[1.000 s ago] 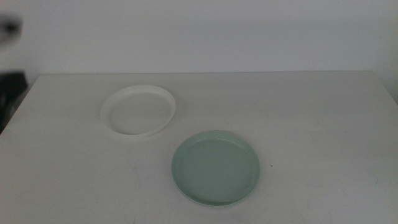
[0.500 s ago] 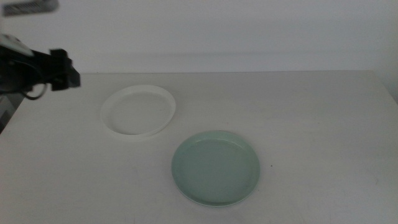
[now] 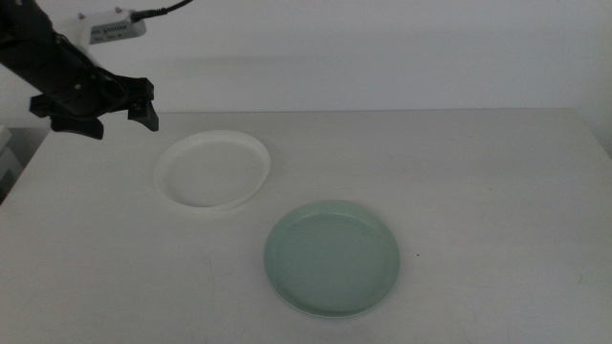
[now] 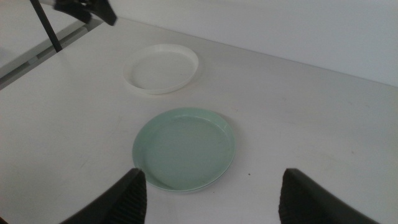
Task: Stack the three bowls on top of each other.
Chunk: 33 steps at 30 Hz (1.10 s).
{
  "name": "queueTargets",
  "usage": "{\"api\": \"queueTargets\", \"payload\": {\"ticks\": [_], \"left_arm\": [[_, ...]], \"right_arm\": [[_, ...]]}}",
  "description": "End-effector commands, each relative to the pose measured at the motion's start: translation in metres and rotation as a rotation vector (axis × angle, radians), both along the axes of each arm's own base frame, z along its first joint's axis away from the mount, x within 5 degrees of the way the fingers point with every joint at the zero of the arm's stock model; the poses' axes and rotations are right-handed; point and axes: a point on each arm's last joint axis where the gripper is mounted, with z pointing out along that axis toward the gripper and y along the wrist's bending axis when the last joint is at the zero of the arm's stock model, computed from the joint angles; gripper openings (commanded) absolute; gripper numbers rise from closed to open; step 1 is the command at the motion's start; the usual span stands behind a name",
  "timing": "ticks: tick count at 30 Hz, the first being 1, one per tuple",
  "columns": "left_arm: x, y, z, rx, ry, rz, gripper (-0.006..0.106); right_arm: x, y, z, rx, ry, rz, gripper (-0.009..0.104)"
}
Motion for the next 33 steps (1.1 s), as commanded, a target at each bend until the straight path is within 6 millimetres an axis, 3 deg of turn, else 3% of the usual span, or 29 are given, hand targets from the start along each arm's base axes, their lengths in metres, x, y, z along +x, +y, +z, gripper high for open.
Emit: {"api": "queueTargets", "payload": {"ticks": [1,4,8,13,21,24,28,33], "left_arm": [[0.017,0.004,0.019,-0.033,-0.078,0.003,0.1],[0.047,0.006,-0.01,-0.04,-0.033,0.004,0.1],[0.065,0.004,-0.036,-0.065,-0.004,-0.005,0.093],[0.074,0.002,-0.059,-0.087,0.027,-0.012,0.075],[0.08,0.005,-0.09,-0.061,0.08,-0.012,0.067],[0.08,0.005,-0.095,-0.065,0.097,-0.014,0.047],[0.079,0.006,-0.095,-0.044,0.105,-0.021,0.004],[0.074,0.01,-0.077,-0.025,0.091,-0.022,0.0]], "right_arm": [[0.003,0.0,0.011,0.024,-0.068,-0.016,0.055],[0.003,0.0,0.011,0.024,-0.068,-0.016,0.055],[0.003,0.0,0.011,0.024,-0.068,-0.016,0.055],[0.003,0.0,0.011,0.024,-0.068,-0.016,0.055],[0.003,0.0,0.011,0.024,-0.068,-0.016,0.055],[0.003,0.0,0.011,0.024,-0.068,-0.016,0.055],[0.003,0.0,0.011,0.024,-0.068,-0.016,0.055],[0.003,0.0,0.011,0.024,-0.068,-0.016,0.055]]}}
